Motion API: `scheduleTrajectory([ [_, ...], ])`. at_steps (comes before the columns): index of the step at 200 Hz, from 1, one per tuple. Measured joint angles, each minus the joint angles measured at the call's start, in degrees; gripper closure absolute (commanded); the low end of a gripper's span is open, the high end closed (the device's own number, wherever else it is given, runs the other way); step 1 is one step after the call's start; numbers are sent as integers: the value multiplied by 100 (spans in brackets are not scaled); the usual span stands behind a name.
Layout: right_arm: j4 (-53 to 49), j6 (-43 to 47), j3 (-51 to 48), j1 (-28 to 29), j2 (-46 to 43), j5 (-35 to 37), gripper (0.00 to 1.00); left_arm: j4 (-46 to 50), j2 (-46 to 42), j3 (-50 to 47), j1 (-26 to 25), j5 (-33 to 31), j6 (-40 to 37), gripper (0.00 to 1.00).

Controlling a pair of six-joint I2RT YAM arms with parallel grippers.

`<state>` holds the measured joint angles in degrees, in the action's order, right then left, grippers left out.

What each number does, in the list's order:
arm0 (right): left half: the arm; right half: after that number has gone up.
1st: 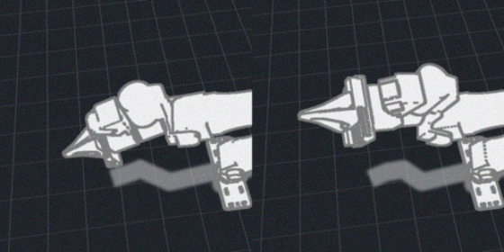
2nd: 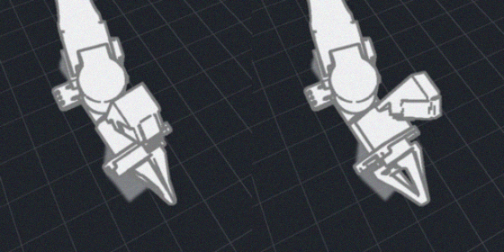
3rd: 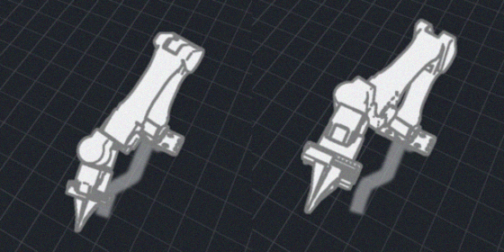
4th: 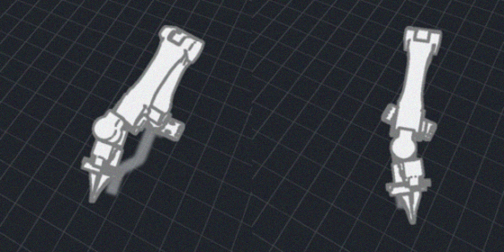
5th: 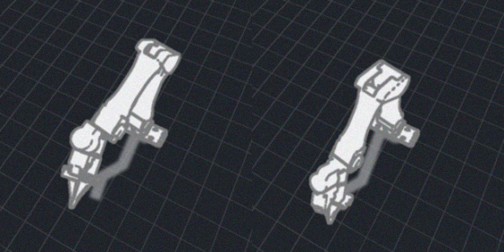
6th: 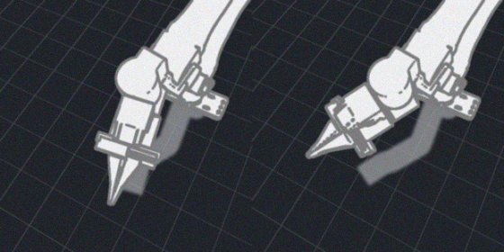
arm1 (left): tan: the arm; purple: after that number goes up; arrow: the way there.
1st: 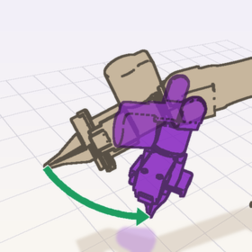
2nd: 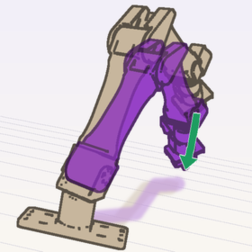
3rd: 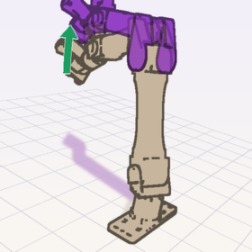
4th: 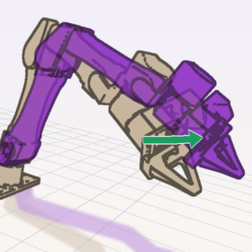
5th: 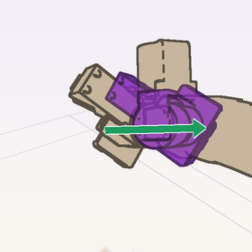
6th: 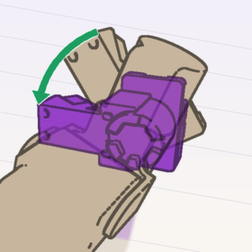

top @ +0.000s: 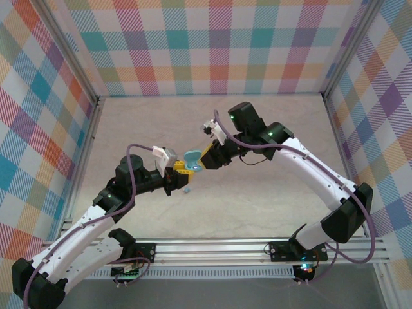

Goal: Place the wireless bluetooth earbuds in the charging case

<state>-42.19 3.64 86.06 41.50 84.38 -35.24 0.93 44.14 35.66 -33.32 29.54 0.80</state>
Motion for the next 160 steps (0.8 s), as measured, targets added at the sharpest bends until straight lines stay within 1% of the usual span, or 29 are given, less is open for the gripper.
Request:
scheduleTrajectory([
  [47, 39, -195, 63, 0, -297, 243, 59, 2, 9, 7, 0, -28, 0, 82],
  [88, 249, -420, -103, 0, -568, 564, 58, 22, 22, 7, 0, -225, 0, 82],
  [117, 409, -592, -400, -13, -715, 820, 58, 195, -48, 7, 0, -520, 0, 82],
  [160, 691, -1034, -754, -85, -785, 1357, 56, 452, -400, 7, 4, -1078, 2, 82],
])
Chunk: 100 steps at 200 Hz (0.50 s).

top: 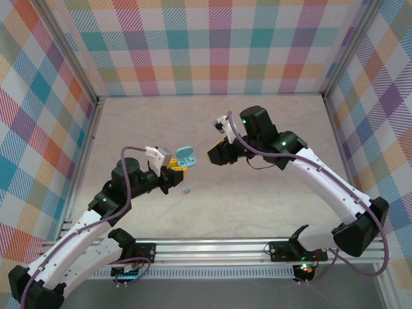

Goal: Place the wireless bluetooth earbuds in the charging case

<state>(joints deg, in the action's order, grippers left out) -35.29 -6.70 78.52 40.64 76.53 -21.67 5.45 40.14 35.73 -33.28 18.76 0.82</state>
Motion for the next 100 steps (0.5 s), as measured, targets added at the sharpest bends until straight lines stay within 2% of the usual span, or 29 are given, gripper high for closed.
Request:
scheduleTrajectory([
  [54, 199, -903, -505, -426, 76, 282, 57, 527, -214, -7, 0, -483, -4, 82],
  [100, 428, -1523, -695, -688, 780, 144, 59, 796, -684, -72, 0, -730, -4, 82],
])
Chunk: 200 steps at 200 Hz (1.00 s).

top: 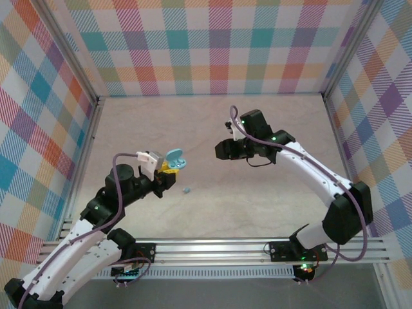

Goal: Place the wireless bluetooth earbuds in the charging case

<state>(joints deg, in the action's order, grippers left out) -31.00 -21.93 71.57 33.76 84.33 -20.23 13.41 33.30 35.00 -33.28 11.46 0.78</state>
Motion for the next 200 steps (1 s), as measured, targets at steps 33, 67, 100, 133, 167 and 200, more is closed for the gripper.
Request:
scheduleTrajectory([
  [33, 164, -254, 42, 2, 675, -216, 60, 350, -330, 2, 0, -133, 0, 82],
  [67, 251, -348, 184, 90, 1379, -302, 61, 605, -752, 0, 0, -262, 2, 82],
  [100, 155, -243, 708, 470, 2184, -275, 64, 704, -1032, 0, 0, -437, 2, 82],
  [133, -48, -61, 1174, 979, 2868, -280, 65, 800, -1145, 0, 0, -529, 2, 82],
  [167, -116, -184, 1123, 1403, 2964, -297, 61, 914, -1165, 2, 0, -640, 2, 82],
  [200, 92, -581, 750, 1648, 2964, -297, 60, 911, -1167, 2, 0, -671, 0, 82],
])
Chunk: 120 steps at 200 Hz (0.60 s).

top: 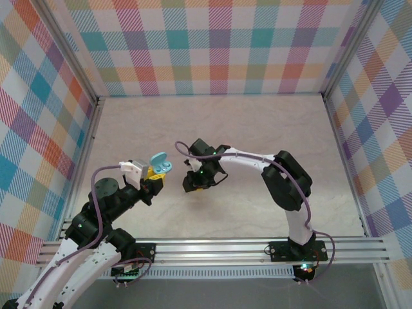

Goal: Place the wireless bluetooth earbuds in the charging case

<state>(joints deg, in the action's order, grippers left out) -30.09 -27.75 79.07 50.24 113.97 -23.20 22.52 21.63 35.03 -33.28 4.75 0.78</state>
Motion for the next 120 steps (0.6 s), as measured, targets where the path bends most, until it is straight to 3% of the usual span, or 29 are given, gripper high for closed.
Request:
scheduleTrajectory([
  [120, 136, -313, 96, 96, 463, -66, 60, 2, -92, 0, 0, 2, 0, 82],
])
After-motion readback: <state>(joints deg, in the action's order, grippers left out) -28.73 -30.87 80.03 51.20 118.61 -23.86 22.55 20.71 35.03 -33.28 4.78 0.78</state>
